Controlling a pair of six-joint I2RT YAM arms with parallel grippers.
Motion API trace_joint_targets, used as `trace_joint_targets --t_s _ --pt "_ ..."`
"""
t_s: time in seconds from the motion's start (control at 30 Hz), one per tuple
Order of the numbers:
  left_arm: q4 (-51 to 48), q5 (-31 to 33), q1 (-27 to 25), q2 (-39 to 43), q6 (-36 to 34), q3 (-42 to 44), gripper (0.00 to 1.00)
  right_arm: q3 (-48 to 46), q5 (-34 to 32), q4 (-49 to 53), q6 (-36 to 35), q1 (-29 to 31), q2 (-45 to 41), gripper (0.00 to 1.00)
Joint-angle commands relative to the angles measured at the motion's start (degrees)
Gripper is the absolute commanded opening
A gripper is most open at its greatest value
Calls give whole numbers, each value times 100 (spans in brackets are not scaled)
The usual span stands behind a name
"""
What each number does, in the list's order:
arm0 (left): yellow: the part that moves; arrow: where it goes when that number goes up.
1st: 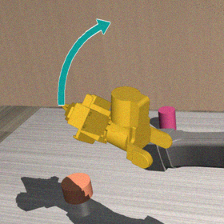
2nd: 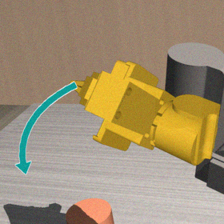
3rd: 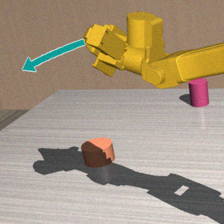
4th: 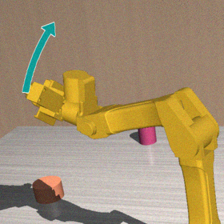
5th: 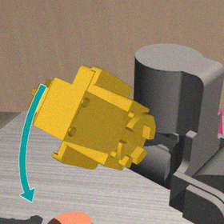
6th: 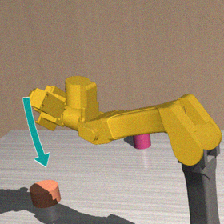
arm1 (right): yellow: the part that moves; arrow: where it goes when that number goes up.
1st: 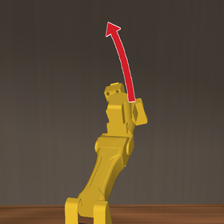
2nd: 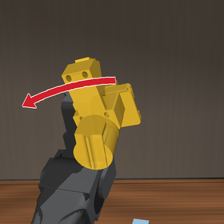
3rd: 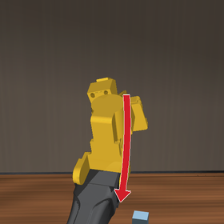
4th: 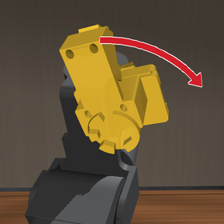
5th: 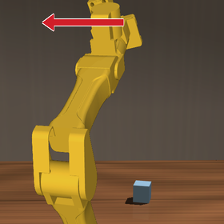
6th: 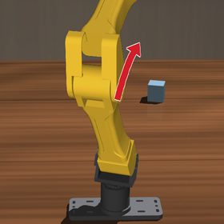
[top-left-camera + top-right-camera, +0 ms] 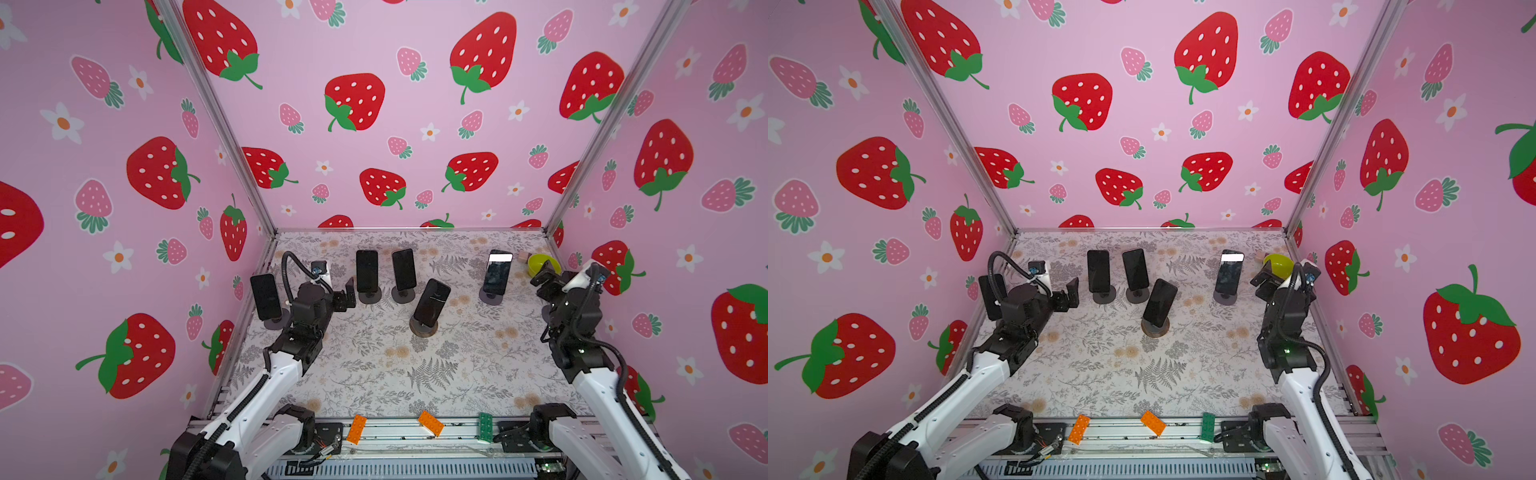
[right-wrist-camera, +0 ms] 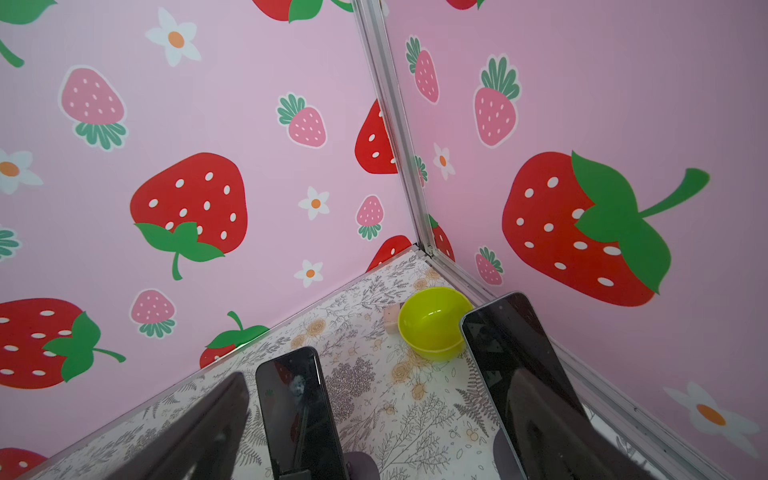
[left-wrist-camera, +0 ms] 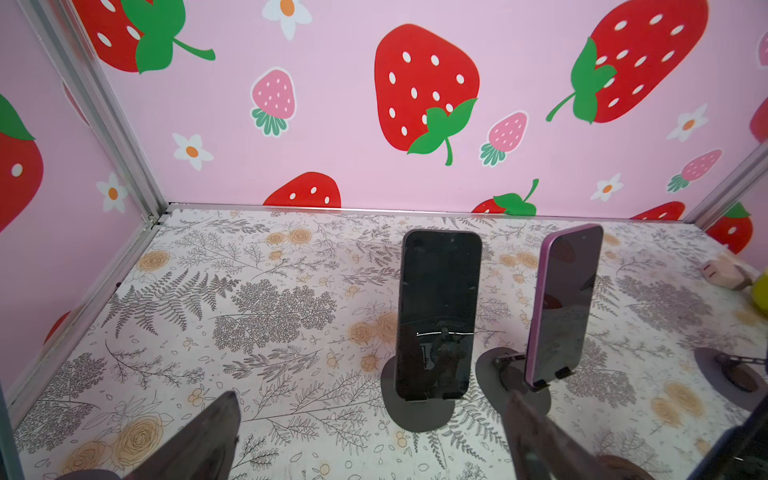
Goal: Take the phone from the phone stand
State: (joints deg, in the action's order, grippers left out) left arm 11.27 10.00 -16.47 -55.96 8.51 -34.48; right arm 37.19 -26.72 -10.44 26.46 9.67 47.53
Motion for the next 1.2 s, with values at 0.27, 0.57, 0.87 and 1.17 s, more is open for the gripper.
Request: trace_joint_targets --t_s 0.27,0.57,0.87,1.17 --pt "-2223 -312 -181 311 1782 -1204 99 2396 667 2257 -1094 -125 2274 100" --pt "-3709 -484 -181 762 2343 -1750 99 3452 318 3203 -2101 -402 3262 100" --pt "-4135 -605 -53 864 2200 -1828 99 3174 2085 2343 -3190 -1009 3014 100" --pt "-4049 -1032 -434 62 2193 -2202 99 3508 2240 2643 -2923 -2170 3570 100"
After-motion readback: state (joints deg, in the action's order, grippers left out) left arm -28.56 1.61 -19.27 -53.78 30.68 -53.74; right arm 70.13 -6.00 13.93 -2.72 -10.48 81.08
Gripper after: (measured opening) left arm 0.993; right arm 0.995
